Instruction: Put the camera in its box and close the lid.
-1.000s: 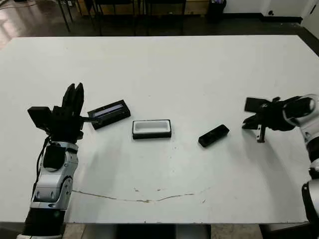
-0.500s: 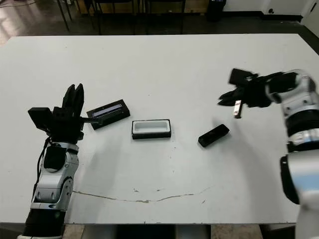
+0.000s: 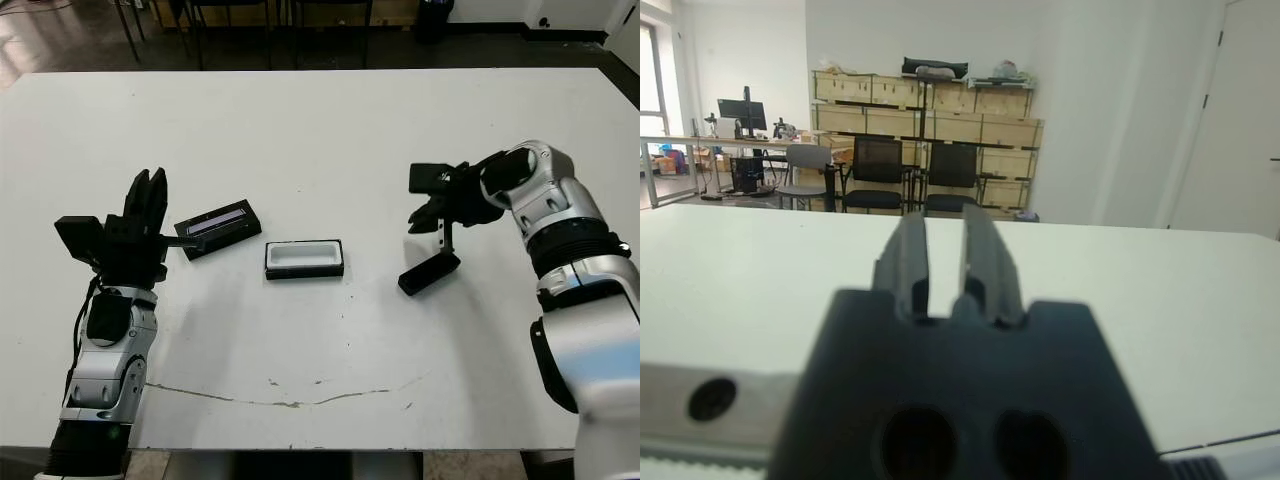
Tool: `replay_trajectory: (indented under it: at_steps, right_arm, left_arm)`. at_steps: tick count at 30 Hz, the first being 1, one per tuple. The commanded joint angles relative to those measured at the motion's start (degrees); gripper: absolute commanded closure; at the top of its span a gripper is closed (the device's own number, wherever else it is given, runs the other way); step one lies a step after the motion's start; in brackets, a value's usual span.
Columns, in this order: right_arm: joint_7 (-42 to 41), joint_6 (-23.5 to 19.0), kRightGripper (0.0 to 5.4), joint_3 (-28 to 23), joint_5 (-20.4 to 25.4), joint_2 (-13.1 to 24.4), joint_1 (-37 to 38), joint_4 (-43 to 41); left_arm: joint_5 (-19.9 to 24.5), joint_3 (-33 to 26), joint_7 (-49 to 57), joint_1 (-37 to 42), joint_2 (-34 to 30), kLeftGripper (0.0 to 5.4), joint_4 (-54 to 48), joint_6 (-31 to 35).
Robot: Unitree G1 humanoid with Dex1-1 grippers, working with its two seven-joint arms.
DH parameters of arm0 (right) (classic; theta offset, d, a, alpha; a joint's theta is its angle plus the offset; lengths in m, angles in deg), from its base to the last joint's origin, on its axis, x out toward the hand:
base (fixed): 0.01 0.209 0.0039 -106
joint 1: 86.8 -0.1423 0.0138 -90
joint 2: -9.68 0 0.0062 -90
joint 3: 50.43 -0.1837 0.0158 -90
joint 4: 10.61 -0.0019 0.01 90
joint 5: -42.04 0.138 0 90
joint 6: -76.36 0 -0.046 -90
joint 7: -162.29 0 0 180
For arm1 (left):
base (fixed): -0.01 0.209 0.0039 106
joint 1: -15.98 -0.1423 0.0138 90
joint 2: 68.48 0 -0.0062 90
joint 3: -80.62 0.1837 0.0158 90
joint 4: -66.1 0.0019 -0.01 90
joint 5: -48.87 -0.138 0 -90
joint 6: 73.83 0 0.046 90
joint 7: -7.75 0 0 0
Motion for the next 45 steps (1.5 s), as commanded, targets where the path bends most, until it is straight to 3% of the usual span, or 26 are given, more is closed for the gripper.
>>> replay_trajectory:
  at_steps: [1, 21, 31, 39, 45]
  right_arm:
    - [-0.4, 1.0, 5.40, 1.0, -0.9, -0.5, 1.3, 1.5]
    - [-2.8, 8.2, 5.40, 2.7, -2.4, 3.0, 3.8, 4.3]
    - [-4.5, 7.2, 5.40, 4.5, -3.5, 5.0, 6.1, 2.2]
    - [-5.9, 7.1, 5.40, 5.1, -2.9, 7.9, 10.2, -6.0]
    - [-7.6, 3.1, 5.40, 5.9, -3.0, 9.8, 13.8, -14.5]
  left_arm:
    - [-0.9, 0.2, 0.3, -0.8, -0.2, 5.39, 0.3, 0.8]
    - [-0.6, 0.3, 0.6, -1.2, 0.7, 5.39, 0.0, 1.0]
    - [-1.0, 0.2, 0.5, -1.1, 0.8, 5.39, 0.4, 0.7]
    - [-0.3, 0.0, 0.4, -1.0, 1.0, 5.39, 0.3, 0.9]
    - [-0.5, -0.1, 0.5, -1.0, 1.0, 5.39, 0.3, 1.1]
